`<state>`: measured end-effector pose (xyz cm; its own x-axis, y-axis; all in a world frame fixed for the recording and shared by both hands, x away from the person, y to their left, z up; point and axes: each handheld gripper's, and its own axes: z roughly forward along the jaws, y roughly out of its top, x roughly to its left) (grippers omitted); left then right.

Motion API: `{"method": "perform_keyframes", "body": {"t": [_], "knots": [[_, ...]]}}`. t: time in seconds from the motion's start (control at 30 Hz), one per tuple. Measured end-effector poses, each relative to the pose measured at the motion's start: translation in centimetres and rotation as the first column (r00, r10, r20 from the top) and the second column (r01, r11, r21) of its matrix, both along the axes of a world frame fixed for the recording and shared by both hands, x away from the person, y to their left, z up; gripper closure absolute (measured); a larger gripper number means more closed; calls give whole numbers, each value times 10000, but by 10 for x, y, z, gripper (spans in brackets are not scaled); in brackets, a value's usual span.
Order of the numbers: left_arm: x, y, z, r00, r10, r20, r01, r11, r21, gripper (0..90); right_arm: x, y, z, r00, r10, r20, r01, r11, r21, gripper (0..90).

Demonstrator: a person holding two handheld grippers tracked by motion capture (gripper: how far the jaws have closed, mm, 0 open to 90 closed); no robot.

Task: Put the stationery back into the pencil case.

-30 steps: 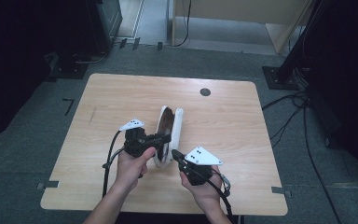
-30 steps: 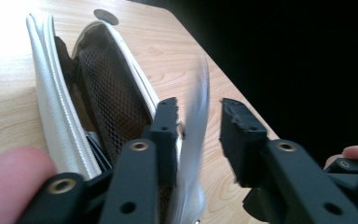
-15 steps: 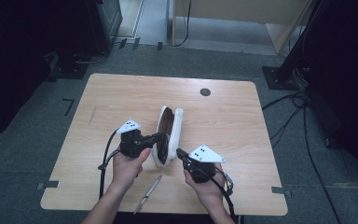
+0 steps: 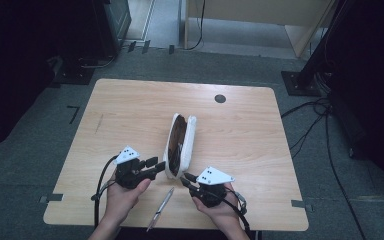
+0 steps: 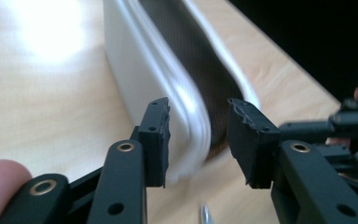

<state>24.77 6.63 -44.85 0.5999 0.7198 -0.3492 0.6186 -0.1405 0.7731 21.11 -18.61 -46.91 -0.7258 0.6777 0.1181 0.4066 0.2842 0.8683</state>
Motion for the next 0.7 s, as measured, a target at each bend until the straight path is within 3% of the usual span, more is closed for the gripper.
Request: {"method": "perform_keyframes", "body": {"t": [0.17, 0.27, 0.5, 0.63, 0.7], "knots": [[-15, -1, -19, 9996, -37, -271, 53, 9982, 603, 540, -2, 3, -12, 9954, 924, -256, -921, 9957, 115, 710], [-21, -1, -28, 9988, -55, -485, 97, 9963, 856, 543, -2, 4, -18, 9933, 1116, -287, -1117, 9937, -32, 731], [-41, -11, -45, 9921, -643, -1081, 854, 9754, 2034, 565, 2, -6, -24, 9966, 708, -429, -715, 9974, -133, 766], [-48, -17, -51, 9892, -813, -1219, 1075, 9678, 2275, 575, 4, -15, -26, 9980, 445, -440, -451, 9989, -114, 769], [-51, -22, -54, 9895, -832, -1179, 1126, 9561, 2704, 606, 4, -18, -26, 9983, 362, -461, -367, 9993, -120, 770]]}}
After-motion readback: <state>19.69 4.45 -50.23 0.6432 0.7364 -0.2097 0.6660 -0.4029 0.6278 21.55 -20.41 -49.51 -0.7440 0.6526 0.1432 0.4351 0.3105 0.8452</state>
